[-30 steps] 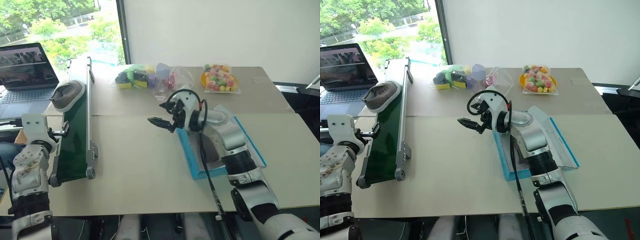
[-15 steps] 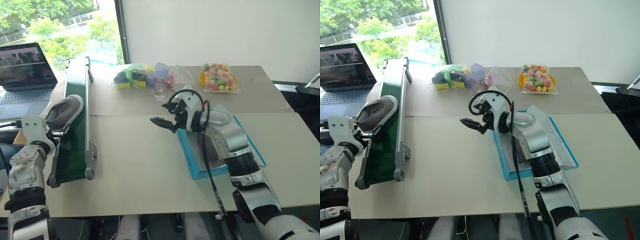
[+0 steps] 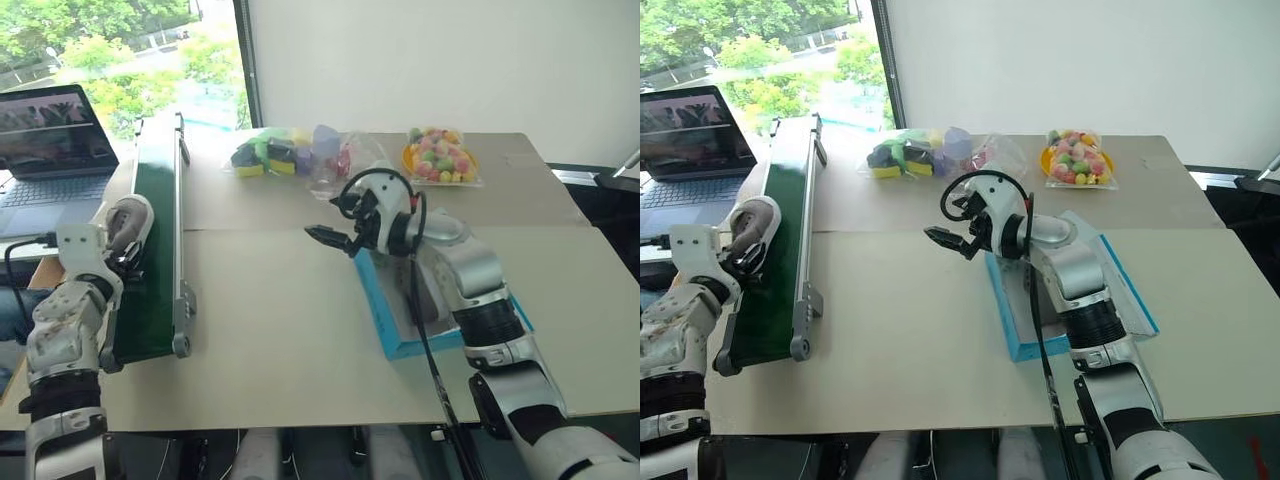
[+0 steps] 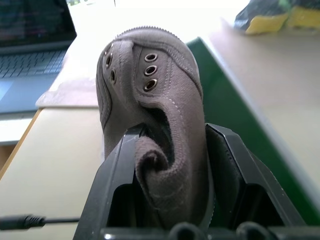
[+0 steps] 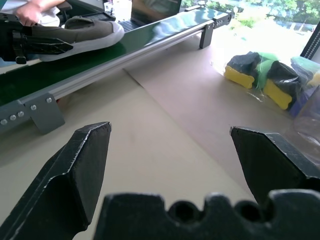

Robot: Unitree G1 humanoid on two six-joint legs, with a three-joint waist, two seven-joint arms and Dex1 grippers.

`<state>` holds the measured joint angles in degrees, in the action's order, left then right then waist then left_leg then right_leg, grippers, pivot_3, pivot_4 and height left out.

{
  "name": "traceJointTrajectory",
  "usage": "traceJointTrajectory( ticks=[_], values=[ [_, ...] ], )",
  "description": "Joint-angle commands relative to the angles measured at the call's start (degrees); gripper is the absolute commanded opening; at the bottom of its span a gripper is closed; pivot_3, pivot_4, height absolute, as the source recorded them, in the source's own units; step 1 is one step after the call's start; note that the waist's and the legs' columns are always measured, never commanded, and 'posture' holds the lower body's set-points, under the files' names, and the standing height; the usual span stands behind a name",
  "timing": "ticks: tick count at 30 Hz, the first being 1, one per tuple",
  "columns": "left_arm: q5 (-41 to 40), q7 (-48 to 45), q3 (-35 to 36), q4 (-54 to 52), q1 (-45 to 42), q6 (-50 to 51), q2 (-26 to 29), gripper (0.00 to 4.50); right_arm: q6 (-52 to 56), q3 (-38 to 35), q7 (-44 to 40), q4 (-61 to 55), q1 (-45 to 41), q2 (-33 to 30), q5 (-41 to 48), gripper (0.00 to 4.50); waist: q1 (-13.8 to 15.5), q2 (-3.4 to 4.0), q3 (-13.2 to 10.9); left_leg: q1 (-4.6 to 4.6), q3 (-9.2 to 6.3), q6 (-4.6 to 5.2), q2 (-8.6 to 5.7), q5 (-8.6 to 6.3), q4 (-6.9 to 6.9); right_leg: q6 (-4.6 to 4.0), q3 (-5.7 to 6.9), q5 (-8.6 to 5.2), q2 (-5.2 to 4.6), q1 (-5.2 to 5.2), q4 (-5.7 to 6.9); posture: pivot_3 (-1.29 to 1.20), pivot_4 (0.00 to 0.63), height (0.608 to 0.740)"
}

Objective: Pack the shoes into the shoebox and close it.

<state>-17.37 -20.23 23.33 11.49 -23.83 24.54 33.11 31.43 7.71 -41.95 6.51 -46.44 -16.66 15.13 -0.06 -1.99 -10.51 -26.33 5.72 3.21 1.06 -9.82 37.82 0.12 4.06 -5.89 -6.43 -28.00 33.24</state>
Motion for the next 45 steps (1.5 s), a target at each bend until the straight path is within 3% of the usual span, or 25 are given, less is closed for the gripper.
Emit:
traceJointTrajectory(
  ticks=[1,9,15,20,25,32,33,35,43,45],
  values=[
    [-2.25,0.87,-1.52,-9.25,-3.96,1.89,-0.85,1.88,2.17,-3.91,1.22,-1.82,-2.02,1.32,3.78,4.50,0.00,-0.01,0.01,-0.01,0.01,0.00,0.00,0.00,0.01,0.00,0.00,0.01,0.00,0.01,-0.02,0.00,0.150,0.738],
    [-5.51,2.52,-7.75,-20.19,-9.35,8.75,-6.81,1.88,4.53,-9.14,5.16,-1.31,-4.05,3.39,7.48,4.50,-0.71,-0.02,0.01,0.05,0.08,0.05,-0.02,0.03,0.04,0.07,-0.04,0.05,0.10,0.12,-0.01,0.00,0.150,0.738],
    [-6.58,3.91,-15.36,-26.35,-12.47,12.57,-13.58,1.88,18.53,-29.63,20.01,3.92,-11.59,11.78,28.72,4.50,-0.75,-0.02,0.01,0.12,0.03,0.06,0.01,0.13,0.06,0.03,-0.08,0.12,0.19,0.21,0.06,0.00,0.150,0.738],
    [-7.61,6.50,-18.46,-28.27,-16.94,14.18,-20.28,1.88,21.54,-36.82,29.42,7.82,-13.32,13.57,35.42,4.50,-0.64,-0.02,0.01,0.49,-0.20,0.06,-0.01,0.12,0.06,0.05,0.01,0.10,0.22,0.82,-0.14,0.00,0.150,0.738],
    [-8.09,6.10,-22.62,-29.81,-17.58,15.54,-24.25,1.88,23.12,-38.35,32.95,8.75,-13.94,13.36,38.76,4.50,-0.82,0.00,0.00,0.49,-0.23,0.09,-0.03,0.13,0.06,0.07,0.00,0.09,0.22,0.85,-0.15,0.00,0.150,0.738],
    [-8.31,5.26,-24.14,-29.91,-16.87,16.68,-24.81,1.88,22.18,-36.61,33.83,8.81,-13.13,12.42,38.69,4.50,-1.11,0.03,-0.02,0.55,-0.31,0.49,0.02,0.37,0.06,0.07,-0.04,0.09,0.35,0.85,-0.10,0.00,0.150,0.738],
    [-8.46,5.17,-24.25,-30.06,-16.70,17.11,-24.81,1.78,21.64,-36.64,33.87,9.12,-13.08,12.29,38.54,3.98,-1.06,0.03,-0.01,0.55,-0.32,0.47,0.01,0.36,0.06,0.07,-0.04,0.09,0.35,0.86,-0.10,0.00,0.150,0.738],
    [-8.78,5.04,-24.21,-30.28,-16.49,17.96,-24.72,1.78,21.12,-36.55,33.65,9.41,-13.06,12.04,38.46,3.48,-0.99,0.03,-0.01,0.54,-0.33,0.46,0.00,0.35,0.06,0.07,-0.04,0.09,0.34,0.87,-0.12,0.00,0.150,0.738],
    [-11.62,2.41,-22.57,-31.93,-15.17,22.39,-21.73,1.78,20.08,-36.49,33.77,9.55,-13.23,11.10,38.81,0.74,-0.91,0.04,-0.02,0.50,-0.35,0.47,-0.01,0.35,0.06,0.08,-0.04,0.07,0.34,0.86,-0.15,0.00,0.150,0.738],
    [-12.92,1.97,-20.48,-31.85,-14.69,23.82,-20.27,1.78,20.14,-36.48,33.98,9.35,-13.26,10.87,39.09,0.40,-1.09,0.04,-0.03,0.50,-0.36,0.45,-0.01,0.34,0.06,0.07,-0.04,0.07,0.33,0.86,-0.15,0.00,0.150,0.738]
  ],
)
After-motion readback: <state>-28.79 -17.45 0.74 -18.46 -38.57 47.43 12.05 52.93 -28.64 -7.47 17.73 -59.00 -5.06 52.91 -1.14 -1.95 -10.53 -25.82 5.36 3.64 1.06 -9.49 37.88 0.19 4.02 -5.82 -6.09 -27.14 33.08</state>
